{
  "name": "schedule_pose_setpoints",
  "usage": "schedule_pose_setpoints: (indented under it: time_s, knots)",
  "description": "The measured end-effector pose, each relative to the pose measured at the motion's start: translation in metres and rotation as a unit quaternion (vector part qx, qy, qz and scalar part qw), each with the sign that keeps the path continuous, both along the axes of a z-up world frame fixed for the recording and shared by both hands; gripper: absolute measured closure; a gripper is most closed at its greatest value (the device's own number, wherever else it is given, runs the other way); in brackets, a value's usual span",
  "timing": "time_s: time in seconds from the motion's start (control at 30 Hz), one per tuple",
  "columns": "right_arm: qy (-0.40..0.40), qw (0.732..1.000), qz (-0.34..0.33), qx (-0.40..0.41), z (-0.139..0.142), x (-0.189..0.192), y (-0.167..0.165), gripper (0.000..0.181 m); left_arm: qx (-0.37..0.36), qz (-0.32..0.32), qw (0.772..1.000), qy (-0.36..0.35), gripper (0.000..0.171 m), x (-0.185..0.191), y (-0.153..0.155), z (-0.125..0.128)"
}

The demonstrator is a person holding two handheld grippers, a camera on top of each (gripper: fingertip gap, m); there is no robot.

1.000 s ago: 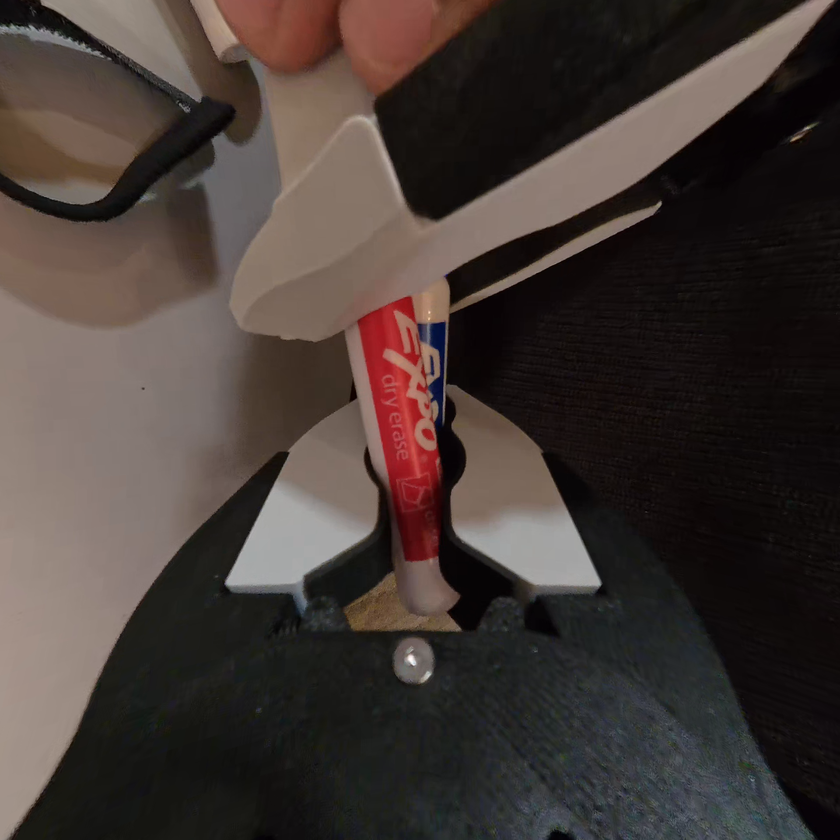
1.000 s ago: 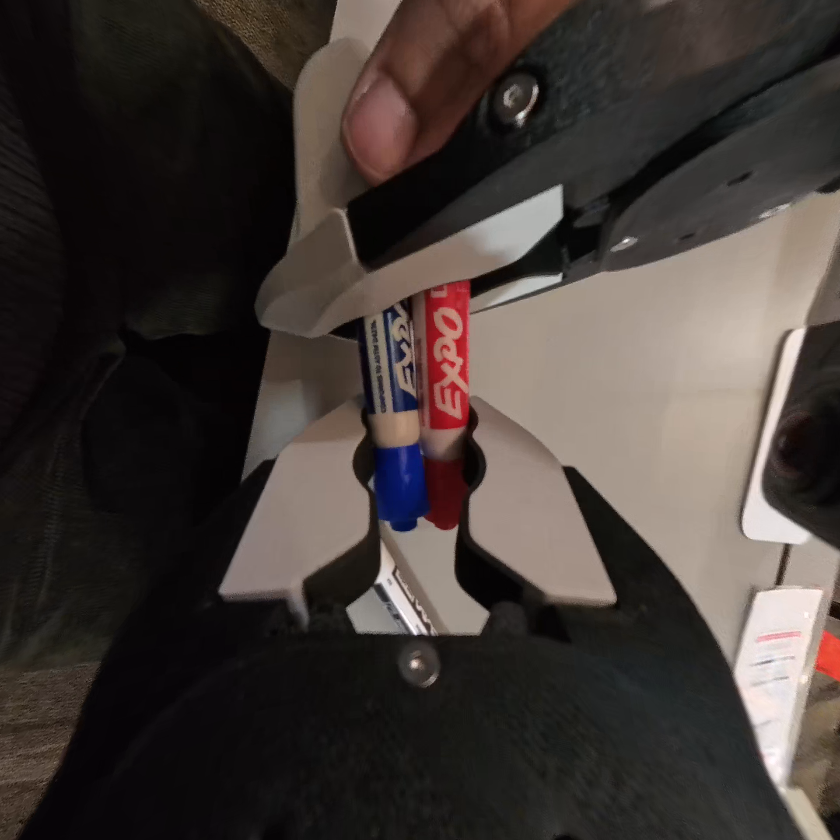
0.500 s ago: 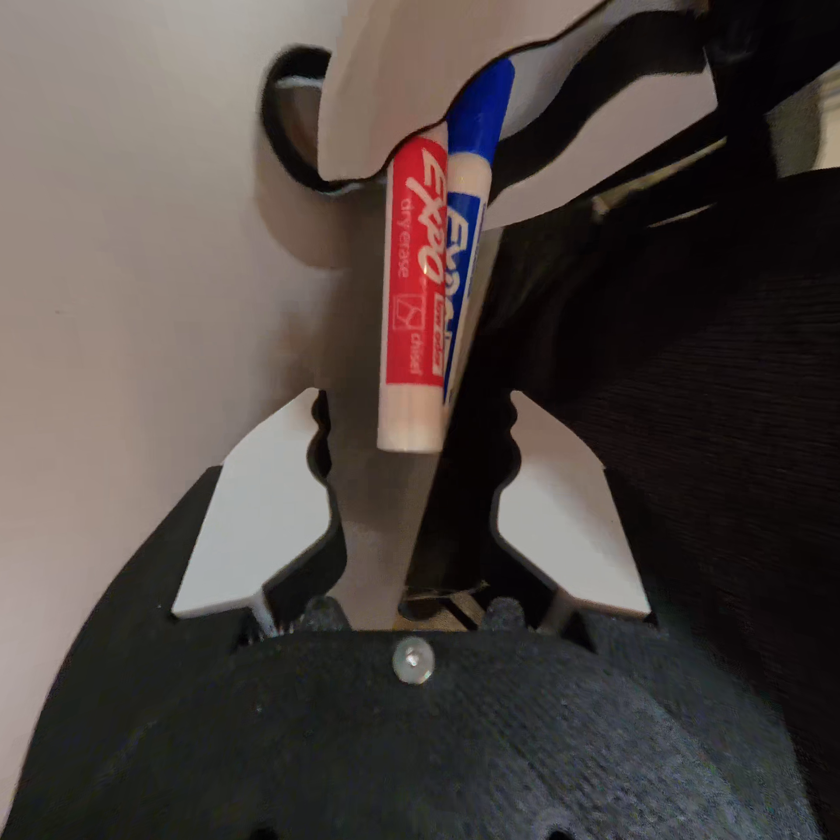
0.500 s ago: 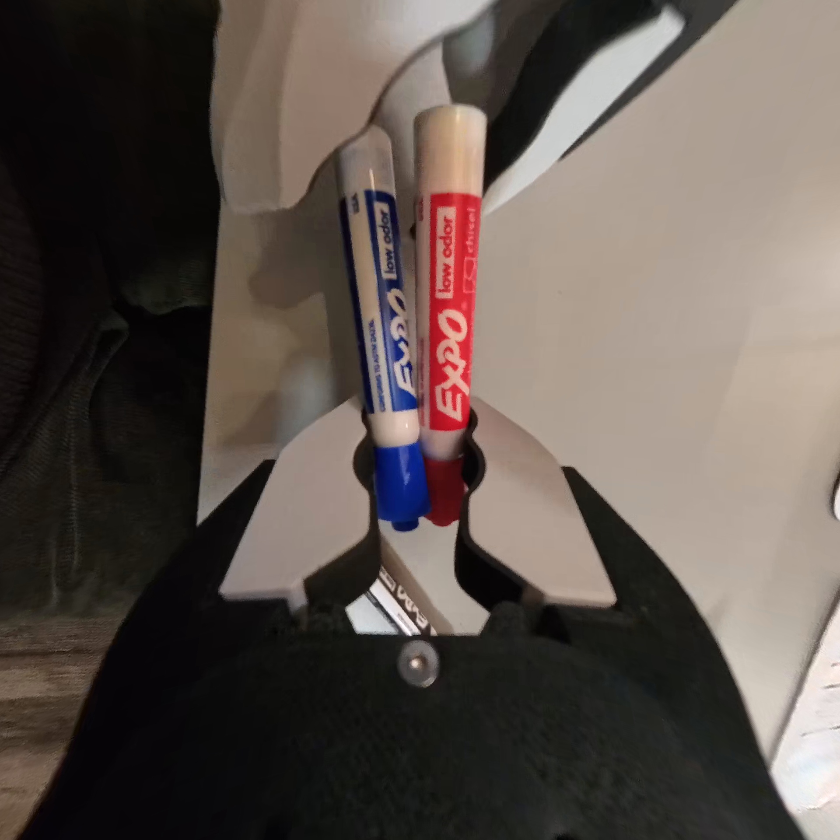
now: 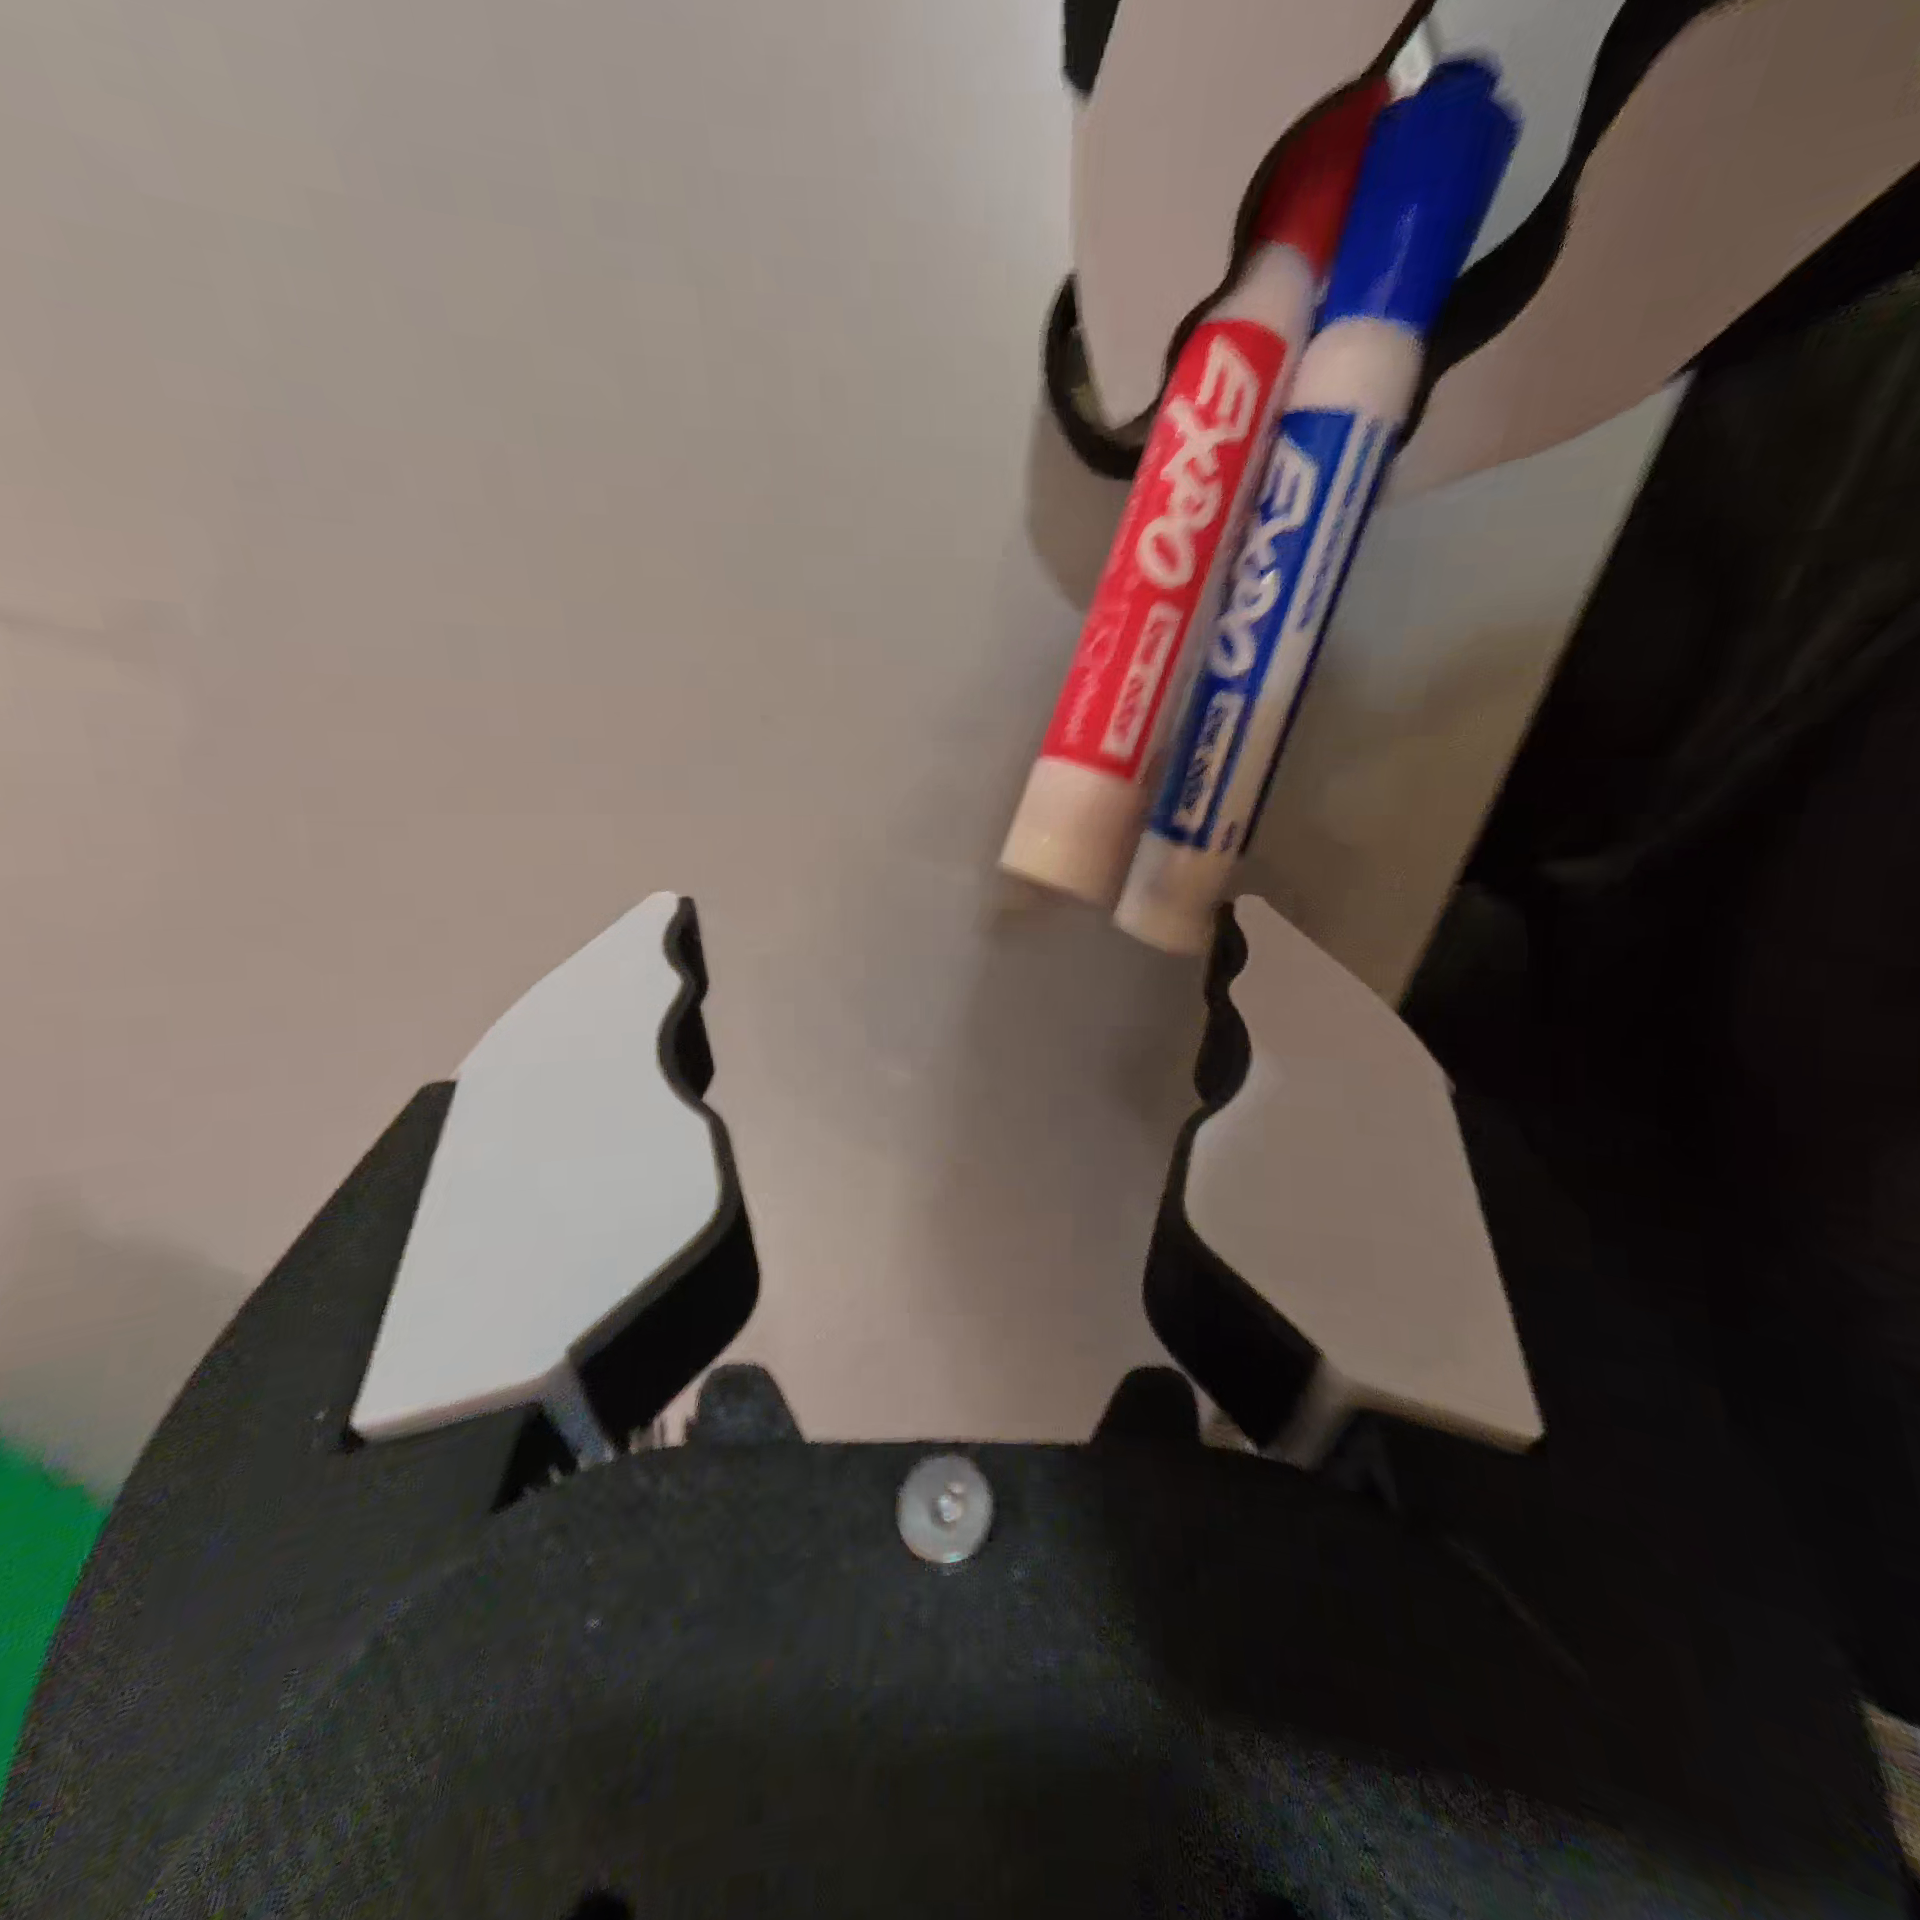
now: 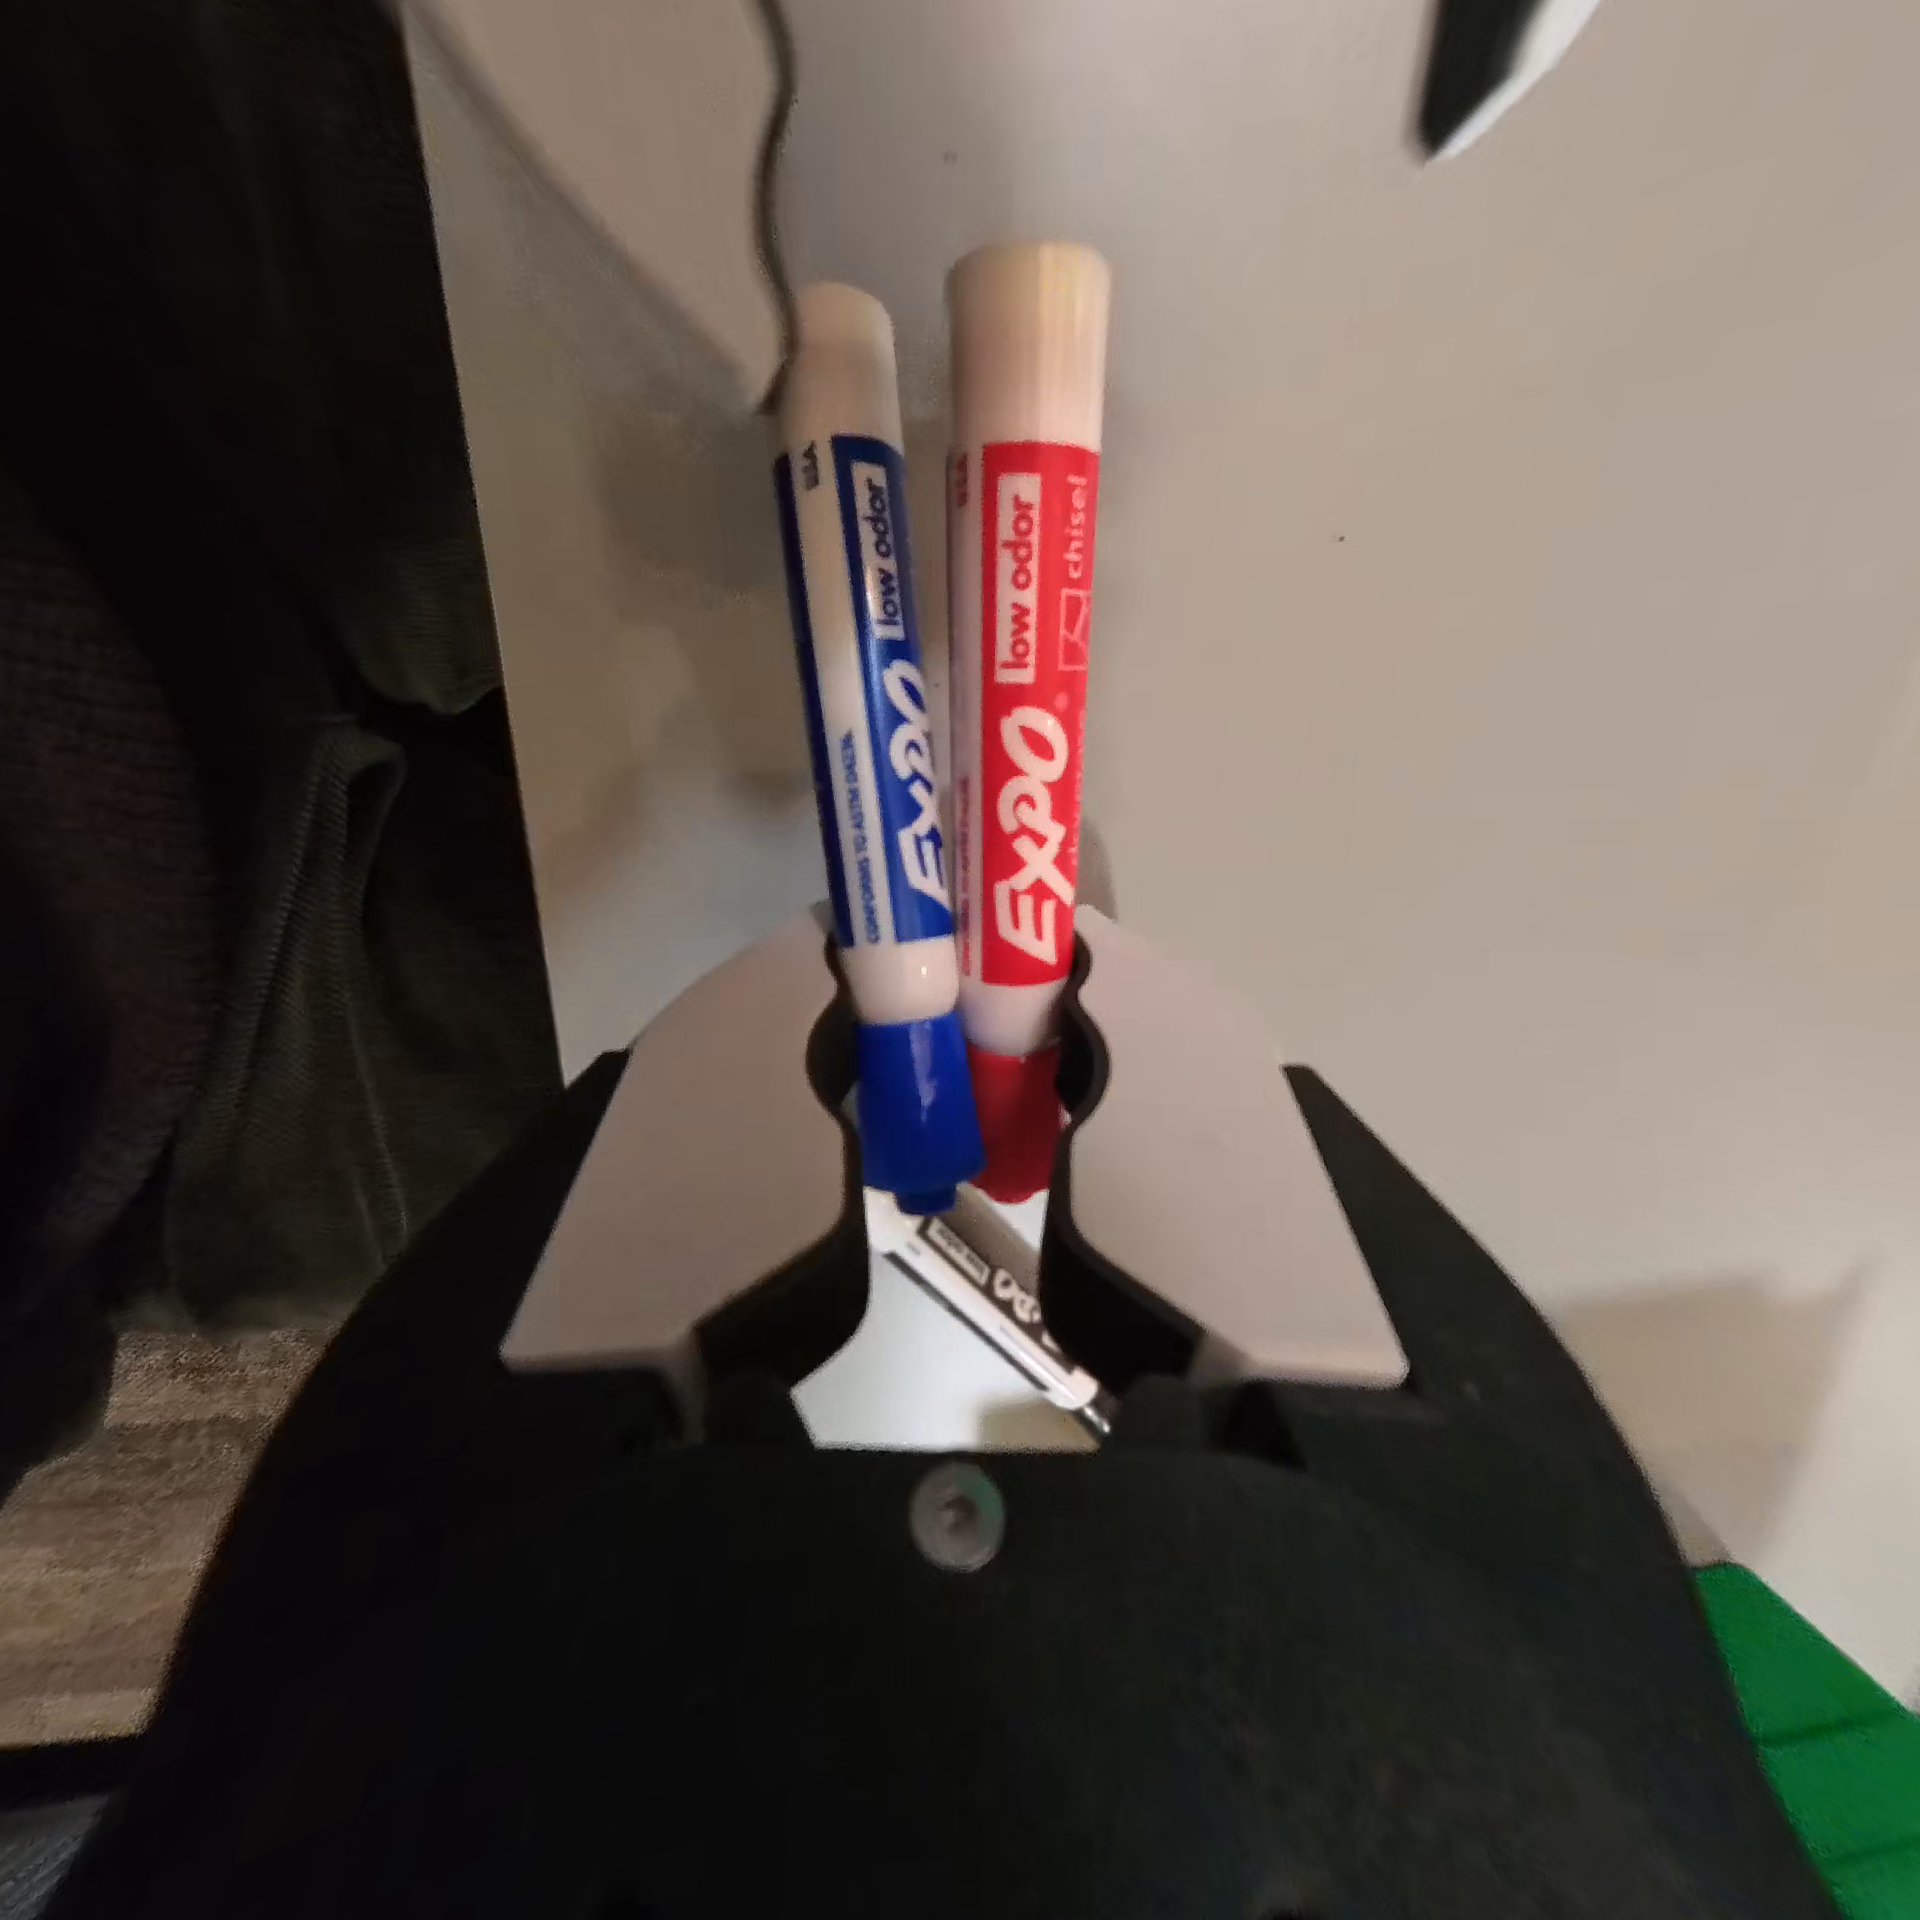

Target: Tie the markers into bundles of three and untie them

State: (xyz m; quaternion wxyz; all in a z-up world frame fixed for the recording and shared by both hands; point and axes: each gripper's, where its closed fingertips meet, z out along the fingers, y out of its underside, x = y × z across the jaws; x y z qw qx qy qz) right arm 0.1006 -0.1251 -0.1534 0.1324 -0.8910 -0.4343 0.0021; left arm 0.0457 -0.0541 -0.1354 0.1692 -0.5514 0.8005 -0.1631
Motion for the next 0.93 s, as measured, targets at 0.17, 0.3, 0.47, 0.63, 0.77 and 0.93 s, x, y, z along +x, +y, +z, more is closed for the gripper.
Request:
schedule_pose_setpoints:
  time_s: [0.17, 0.3, 0.47, 0.63, 0.77, 0.93]
  knots:
    - [0.025, 0.999, -0.041, 0.015, 0.006, 0.014, -0.004, 0.145, 0.135, -0.049, 0.990, -0.006, 0.075, -0.013, 0.019, 0.003]
    - [0.076, 0.995, -0.064, 0.009, 0.012, 0.012, -0.005, 0.144, 0.215, -0.118, 0.969, -0.010, 0.068, -0.011, 0.002, 0.000]
    - [0.102, 0.994, -0.041, 0.004, 0.018, -0.003, -0.008, 0.144, 0.277, -0.122, 0.953, -0.023, 0.070, 0.003, -0.009, -0.001]
    - [0.092, 0.995, -0.028, 0.003, 0.019, -0.011, -0.010, 0.145, 0.231, -0.110, 0.966, -0.034, 0.069, 0.013, -0.027, -0.003]
    - [0.109, 0.993, -0.025, -0.027, 0.024, -0.018, -0.009, 0.145, 0.190, -0.097, 0.977, -0.024, 0.072, 0.019, -0.033, -0.011]
    - [0.089, 0.994, 0.012, -0.055, 0.030, -0.022, -0.004, 0.145, 0.058, -0.071, 0.996, 0.001, 0.084, 0.021, -0.046, -0.018]
